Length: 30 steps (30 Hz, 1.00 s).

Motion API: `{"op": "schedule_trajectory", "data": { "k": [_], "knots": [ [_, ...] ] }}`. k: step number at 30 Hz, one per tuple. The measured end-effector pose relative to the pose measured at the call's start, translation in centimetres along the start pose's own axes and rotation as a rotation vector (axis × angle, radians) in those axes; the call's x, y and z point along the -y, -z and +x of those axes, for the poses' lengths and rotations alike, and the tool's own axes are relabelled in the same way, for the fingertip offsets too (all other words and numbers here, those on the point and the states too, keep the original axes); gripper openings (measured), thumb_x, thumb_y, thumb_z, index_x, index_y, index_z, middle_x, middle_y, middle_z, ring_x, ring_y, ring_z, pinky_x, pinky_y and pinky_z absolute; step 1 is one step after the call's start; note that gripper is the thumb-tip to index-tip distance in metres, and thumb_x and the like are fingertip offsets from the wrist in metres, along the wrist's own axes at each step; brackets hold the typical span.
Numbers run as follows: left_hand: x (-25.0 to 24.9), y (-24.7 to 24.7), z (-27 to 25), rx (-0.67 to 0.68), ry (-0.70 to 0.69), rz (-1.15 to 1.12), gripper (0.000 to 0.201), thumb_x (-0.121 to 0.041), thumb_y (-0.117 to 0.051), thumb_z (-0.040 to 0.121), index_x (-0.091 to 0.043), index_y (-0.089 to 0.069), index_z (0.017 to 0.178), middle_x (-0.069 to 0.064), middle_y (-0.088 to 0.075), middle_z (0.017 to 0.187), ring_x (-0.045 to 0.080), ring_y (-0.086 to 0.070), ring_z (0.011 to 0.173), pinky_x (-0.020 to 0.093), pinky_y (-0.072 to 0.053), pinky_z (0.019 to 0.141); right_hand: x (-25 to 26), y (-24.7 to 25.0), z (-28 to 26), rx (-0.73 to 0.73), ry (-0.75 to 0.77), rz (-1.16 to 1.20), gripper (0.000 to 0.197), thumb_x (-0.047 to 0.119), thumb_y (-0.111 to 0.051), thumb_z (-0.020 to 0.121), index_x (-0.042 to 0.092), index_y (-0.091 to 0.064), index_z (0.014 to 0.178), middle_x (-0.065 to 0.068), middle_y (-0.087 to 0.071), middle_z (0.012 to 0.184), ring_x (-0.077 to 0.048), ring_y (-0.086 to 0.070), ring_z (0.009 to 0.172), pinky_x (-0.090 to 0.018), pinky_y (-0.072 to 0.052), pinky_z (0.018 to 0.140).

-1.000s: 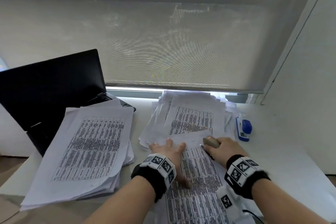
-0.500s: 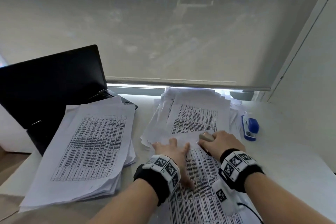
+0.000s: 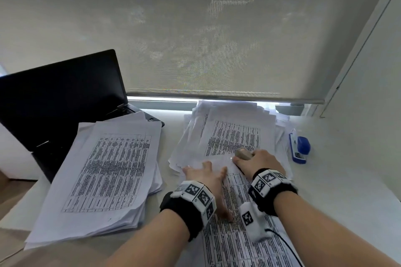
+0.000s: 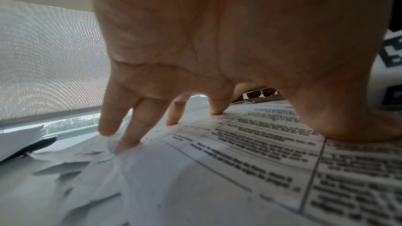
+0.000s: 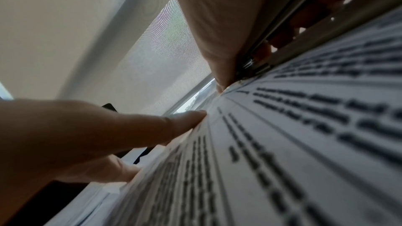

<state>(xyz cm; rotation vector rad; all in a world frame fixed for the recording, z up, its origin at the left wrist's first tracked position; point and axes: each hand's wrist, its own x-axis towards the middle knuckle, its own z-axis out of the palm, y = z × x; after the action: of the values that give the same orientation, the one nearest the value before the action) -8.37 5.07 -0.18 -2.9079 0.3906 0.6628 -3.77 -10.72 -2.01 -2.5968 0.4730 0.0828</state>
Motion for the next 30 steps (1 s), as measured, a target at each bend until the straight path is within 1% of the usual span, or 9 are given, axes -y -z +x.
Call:
{"op": "schedule_trajectory", "data": {
  "k": [4, 10, 13, 15, 18, 20, 23, 25, 30],
  "knots": [
    [-0.2, 0.1, -0.1, 0.003, 0.004, 0.029, 0.131, -0.080, -0.073, 0.054, -0.040, 0.004, 0.152, 0.014, -0.022, 0.149, 0.044, -0.039, 0.128, 0.064, -0.028, 0.108, -0.5, 0.2, 0.0, 0.018, 0.005, 0.131, 0.052, 0.072, -0.067, 0.060, 0.026, -0.060, 0.084, 0.007, -0.066, 0.079, -0.017, -0.063, 0.075, -0.033, -0.053, 0.076],
    [-0.2, 0.2, 0.0, 0.021, 0.020, 0.031, 0.131, -0.080, -0.072, 0.054, -0.041, 0.006, 0.152, 0.014, -0.018, 0.153, 0.045, -0.037, 0.131, 0.065, -0.025, 0.109, -0.5, 0.6, 0.0, 0.032, 0.032, 0.199, 0.047, 0.066, -0.072, 0.061, 0.023, -0.065, 0.077, 0.006, -0.067, 0.071, -0.014, -0.063, 0.067, -0.028, -0.052, 0.066],
    [-0.3, 0.2, 0.0, 0.019, 0.022, 0.023, 0.130, -0.079, -0.072, 0.055, -0.040, 0.005, 0.152, 0.014, -0.014, 0.156, 0.046, -0.035, 0.134, 0.065, -0.022, 0.111, -0.3, 0.4, 0.3, 0.023, 0.018, 0.202, 0.049, 0.067, -0.073, 0.059, 0.022, -0.064, 0.075, 0.005, -0.067, 0.070, -0.015, -0.064, 0.066, -0.031, -0.055, 0.069],
    [-0.2, 0.1, -0.1, 0.006, 0.024, 0.024, 0.129, -0.079, -0.072, 0.055, -0.040, 0.004, 0.152, 0.014, -0.015, 0.157, 0.045, -0.035, 0.134, 0.064, -0.023, 0.111, -0.2, 0.3, 0.6, 0.023, 0.020, 0.209, 0.053, 0.069, -0.072, 0.057, 0.021, -0.063, 0.077, 0.003, -0.067, 0.072, -0.017, -0.064, 0.067, -0.033, -0.055, 0.071],
    [-0.3, 0.1, -0.1, 0.008, 0.027, 0.025, 0.129, -0.080, -0.072, 0.055, -0.040, 0.003, 0.152, 0.014, -0.014, 0.158, 0.045, -0.036, 0.133, 0.062, -0.025, 0.110, -0.1, 0.3, 0.9, 0.034, 0.033, 0.220, 0.055, 0.069, -0.072, 0.057, 0.020, -0.062, 0.079, 0.002, -0.066, 0.075, -0.018, -0.063, 0.069, -0.031, -0.054, 0.070],
    [-0.3, 0.2, 0.0, 0.017, 0.030, 0.033, 0.129, -0.081, -0.071, 0.055, -0.041, 0.005, 0.152, 0.014, -0.014, 0.158, 0.045, -0.037, 0.133, 0.061, -0.026, 0.110, -0.2, 0.3, 0.9, 0.042, 0.040, 0.243, 0.052, 0.067, -0.073, 0.059, 0.020, -0.062, 0.079, 0.003, -0.066, 0.074, -0.016, -0.062, 0.067, -0.028, -0.050, 0.064],
    [-0.3, 0.3, 0.0, 0.031, 0.027, 0.040, 0.131, -0.081, -0.071, 0.054, -0.041, 0.007, 0.151, 0.014, -0.012, 0.158, 0.045, -0.035, 0.134, 0.061, -0.026, 0.111, -0.8, 1.0, 1.4, 0.008, -0.030, 0.365, 0.048, 0.064, -0.075, 0.060, 0.019, -0.066, 0.075, 0.002, -0.068, 0.073, -0.014, -0.061, 0.065, -0.024, -0.044, 0.058],
    [-0.3, 0.3, 0.0, 0.039, 0.028, 0.034, 0.131, -0.081, -0.071, 0.054, -0.041, 0.007, 0.151, 0.014, -0.012, 0.158, 0.044, -0.034, 0.135, 0.062, -0.025, 0.111, -1.5, 1.8, 1.7, 0.005, -0.044, 0.371, 0.045, 0.062, -0.076, 0.063, 0.019, -0.065, 0.073, 0.002, -0.067, 0.071, -0.015, -0.061, 0.064, -0.023, -0.042, 0.056],
    [-0.4, 0.7, 0.0, 0.053, 0.037, 0.009, 0.131, -0.080, -0.072, 0.056, -0.040, 0.007, 0.152, 0.013, -0.010, 0.159, 0.047, -0.031, 0.136, 0.065, -0.021, 0.112, -4.1, 3.0, 0.8, 0.016, -0.045, 0.343, 0.048, 0.062, -0.077, 0.061, 0.018, -0.065, 0.076, 0.002, -0.067, 0.072, -0.015, -0.063, 0.066, -0.023, -0.045, 0.057]
  ]
}}
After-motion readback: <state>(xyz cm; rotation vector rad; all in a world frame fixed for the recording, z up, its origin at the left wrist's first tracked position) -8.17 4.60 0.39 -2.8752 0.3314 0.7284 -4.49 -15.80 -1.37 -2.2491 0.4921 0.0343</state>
